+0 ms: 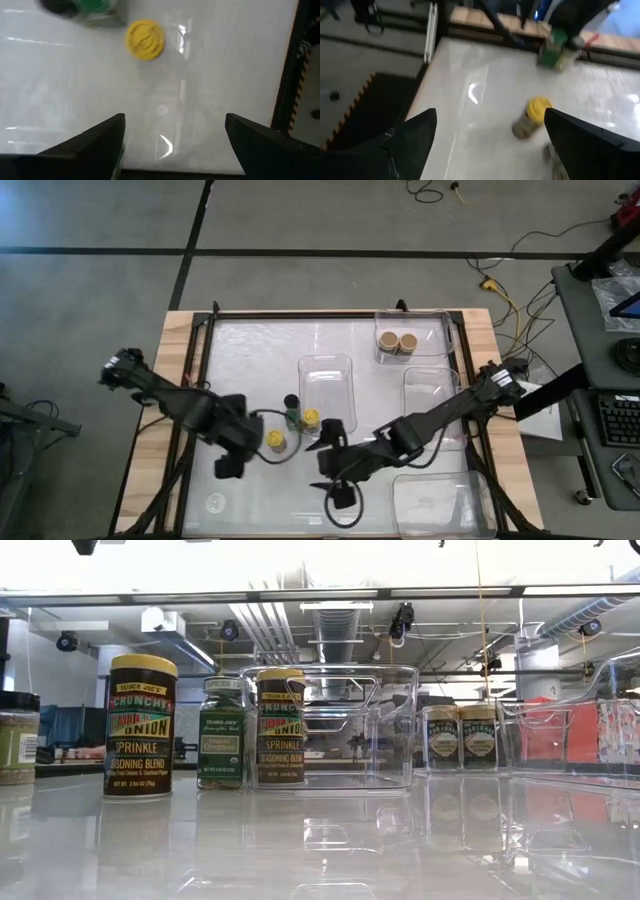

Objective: Sort spices by type
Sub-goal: Put the yellow seasoning bottle into the middle left transparent bin

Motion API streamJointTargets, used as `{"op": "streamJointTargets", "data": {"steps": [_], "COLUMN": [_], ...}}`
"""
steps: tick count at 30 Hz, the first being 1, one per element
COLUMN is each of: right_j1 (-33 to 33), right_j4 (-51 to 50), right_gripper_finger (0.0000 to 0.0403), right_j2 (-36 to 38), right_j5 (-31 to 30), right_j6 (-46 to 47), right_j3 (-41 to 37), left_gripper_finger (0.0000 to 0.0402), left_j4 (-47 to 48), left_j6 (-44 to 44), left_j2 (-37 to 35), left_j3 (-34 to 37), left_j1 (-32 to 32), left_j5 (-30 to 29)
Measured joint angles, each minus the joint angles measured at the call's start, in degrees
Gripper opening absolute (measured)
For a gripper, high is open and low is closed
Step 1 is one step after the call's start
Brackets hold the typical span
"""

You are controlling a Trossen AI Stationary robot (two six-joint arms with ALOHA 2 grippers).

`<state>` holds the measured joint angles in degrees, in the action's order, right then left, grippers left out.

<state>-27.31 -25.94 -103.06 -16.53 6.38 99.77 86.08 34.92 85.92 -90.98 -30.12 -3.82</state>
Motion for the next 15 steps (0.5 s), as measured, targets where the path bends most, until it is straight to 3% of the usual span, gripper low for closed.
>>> {"op": "streamJointTargets", "data": {"steps": [4,8,15], "right_j1": [1.07,2.93,6.56], "right_j4": [7.51,11.74,15.05], "right_gripper_finger": [0.0361,0.0361,0.0361], "right_j2": [-2.06,-3.65,-6.34], "right_j5": [0.04,0.11,2.9], "right_j6": [-0.37,-0.44,1.31], "right_j3": [0.0,0.0,0.0], "left_gripper_finger": [0.0326,0.0326,0.0326], "left_j4": [4.23,2.69,2.64], "left_j6": [6.33,11.76,14.26], "left_j2": [-5.01,-10.47,-17.31], "left_j3": [0.04,0.04,0.04], "left_j1": [-0.62,-0.6,-0.53], "left_j5": [-2.41,-7.87,-18.1]}}
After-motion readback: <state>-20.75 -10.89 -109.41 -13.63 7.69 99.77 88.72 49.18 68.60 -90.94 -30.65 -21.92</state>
